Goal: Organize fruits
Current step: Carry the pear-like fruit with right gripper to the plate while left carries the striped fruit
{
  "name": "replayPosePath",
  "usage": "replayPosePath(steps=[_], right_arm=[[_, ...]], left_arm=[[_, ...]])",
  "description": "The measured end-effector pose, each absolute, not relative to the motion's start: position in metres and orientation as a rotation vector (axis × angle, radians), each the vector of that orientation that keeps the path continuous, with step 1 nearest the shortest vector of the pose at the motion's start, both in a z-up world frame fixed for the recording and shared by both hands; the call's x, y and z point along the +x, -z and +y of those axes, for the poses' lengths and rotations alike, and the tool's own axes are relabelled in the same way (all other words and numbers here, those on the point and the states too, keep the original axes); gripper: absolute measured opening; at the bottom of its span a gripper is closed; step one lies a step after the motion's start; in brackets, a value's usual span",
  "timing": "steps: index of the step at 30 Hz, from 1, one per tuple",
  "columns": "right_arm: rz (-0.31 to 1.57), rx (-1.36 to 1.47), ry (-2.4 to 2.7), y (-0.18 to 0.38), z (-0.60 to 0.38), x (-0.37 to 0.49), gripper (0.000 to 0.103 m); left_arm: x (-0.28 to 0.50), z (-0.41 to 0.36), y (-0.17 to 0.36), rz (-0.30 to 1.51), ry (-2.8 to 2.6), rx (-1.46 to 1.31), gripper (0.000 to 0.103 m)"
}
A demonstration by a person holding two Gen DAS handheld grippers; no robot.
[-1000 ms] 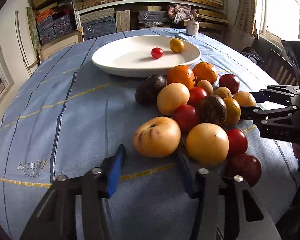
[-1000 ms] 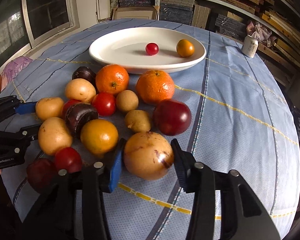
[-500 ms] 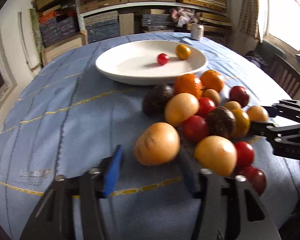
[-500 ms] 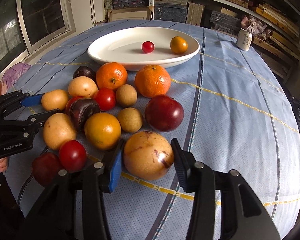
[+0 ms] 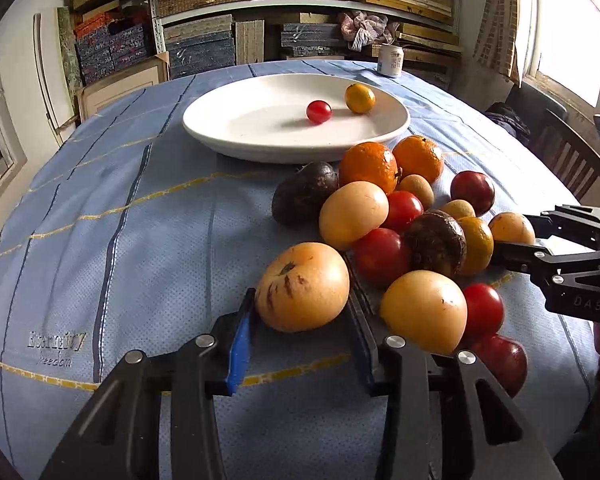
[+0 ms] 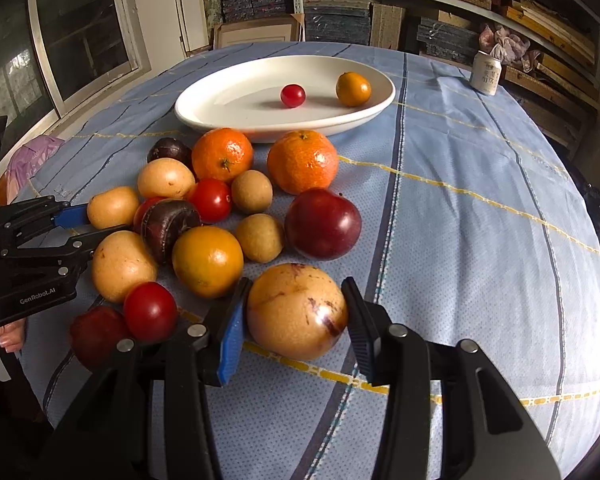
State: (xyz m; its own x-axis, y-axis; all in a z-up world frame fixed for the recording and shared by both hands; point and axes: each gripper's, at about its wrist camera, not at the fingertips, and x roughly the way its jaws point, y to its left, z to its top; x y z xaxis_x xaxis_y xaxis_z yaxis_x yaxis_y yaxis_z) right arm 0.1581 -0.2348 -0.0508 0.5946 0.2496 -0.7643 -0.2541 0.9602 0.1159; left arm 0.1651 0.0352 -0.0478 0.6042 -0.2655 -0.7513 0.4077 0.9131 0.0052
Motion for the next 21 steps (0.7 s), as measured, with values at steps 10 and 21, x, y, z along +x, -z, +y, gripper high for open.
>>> replayPosePath(steps=[10,21], right_arm=[[0.877,0.014,-0.272,0.046,-0.241,0.152,0.045],[0.789,0.05,-0.303,0.009,-0.24,0.155,0.045]], left_arm=[[0.163,0.051,0.047,0.837,0.365,0.143,0.042],[0.155,0.065,-0.001,0.67,0.397,0.04,0.039]])
